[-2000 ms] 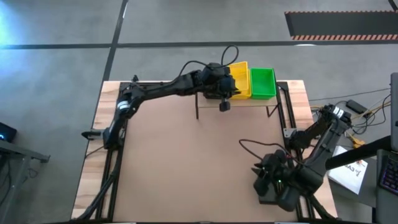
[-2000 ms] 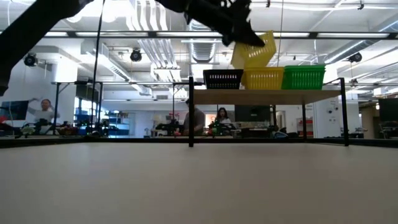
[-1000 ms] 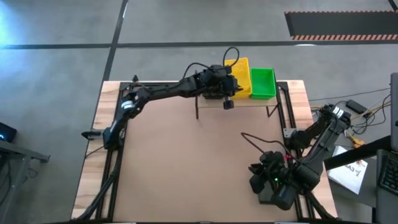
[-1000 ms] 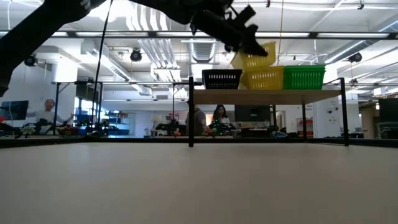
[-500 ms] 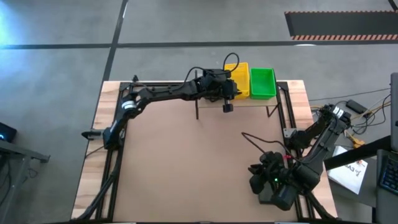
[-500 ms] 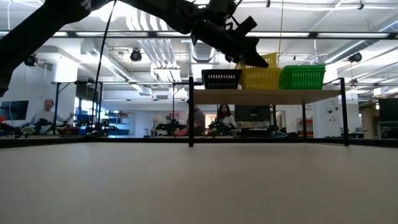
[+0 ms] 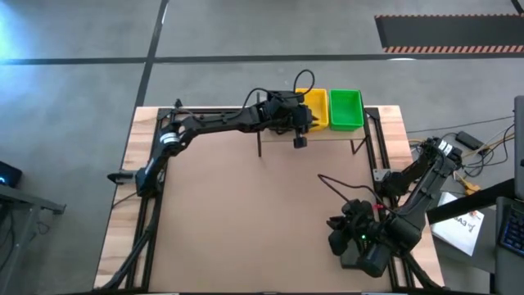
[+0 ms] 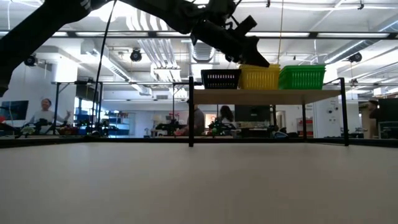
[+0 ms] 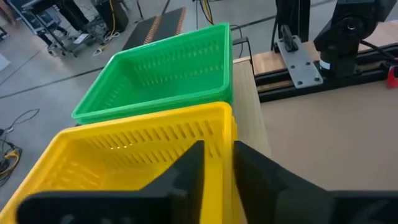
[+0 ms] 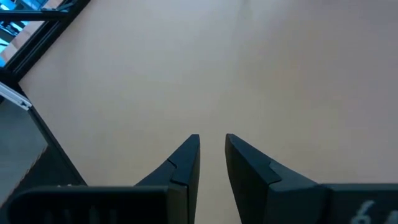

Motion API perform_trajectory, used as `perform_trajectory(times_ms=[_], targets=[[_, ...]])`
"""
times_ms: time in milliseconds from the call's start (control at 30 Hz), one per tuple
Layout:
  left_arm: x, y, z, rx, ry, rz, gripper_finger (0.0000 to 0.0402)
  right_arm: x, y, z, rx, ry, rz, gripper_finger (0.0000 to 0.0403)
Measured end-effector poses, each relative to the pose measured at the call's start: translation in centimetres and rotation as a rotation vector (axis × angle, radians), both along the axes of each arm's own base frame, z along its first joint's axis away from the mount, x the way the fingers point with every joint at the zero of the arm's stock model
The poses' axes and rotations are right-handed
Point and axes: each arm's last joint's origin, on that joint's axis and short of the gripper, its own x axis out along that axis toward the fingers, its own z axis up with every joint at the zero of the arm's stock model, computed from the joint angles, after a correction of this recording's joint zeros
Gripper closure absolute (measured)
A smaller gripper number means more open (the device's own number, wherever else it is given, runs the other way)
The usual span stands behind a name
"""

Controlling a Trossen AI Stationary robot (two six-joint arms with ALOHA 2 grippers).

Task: Stack baskets on shelf by color
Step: Stack the yellow bin on top of the yellow bin on the shelf, then stack the black bin on top of the black bin on the shelf

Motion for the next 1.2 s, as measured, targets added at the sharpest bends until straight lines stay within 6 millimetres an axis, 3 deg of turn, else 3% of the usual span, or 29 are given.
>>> perform_trajectory(times_ms=[233, 467, 633, 767, 900, 1033, 1200], targets=[[-0.1, -0.2, 1.6, 0.006, -0.027, -0.008, 0.0260, 0.0, 0.0, 0.0, -0.002, 0.004, 0.003, 0.0335], [-2.1, -2.1, 6.8, -0.021, -0.028, -0.063, 0.0231, 0.0, 0.0, 0.0, -0.001, 0.017, 0.014, 0.0335], [-5.6, -3.0, 7.9, -0.195, 0.204, 0.021, 0.0249, -0.2, 0.1, -0.2, 0.048, 0.094, 0.037, 0.0335], [-8.4, -3.3, 7.8, -0.306, 0.392, 0.111, 0.0276, -0.4, 0.3, -0.3, 0.085, 0.174, 0.086, 0.0335], [-10.0, -4.2, 6.9, -0.358, 0.542, 0.162, 0.0302, -0.9, 1.3, -0.5, 0.088, 0.194, 0.174, 0.0335], [-11.1, -6.6, 7.0, -0.408, 0.571, 0.167, 0.0326, -2.6, 3.4, -1.0, 0.072, 0.217, 0.314, 0.0335], [-12.6, -11.2, 7.8, -0.438, 0.519, 0.155, 0.0348, -5.2, 6.3, -2.8, -0.014, 0.281, 0.484, 0.0335]])
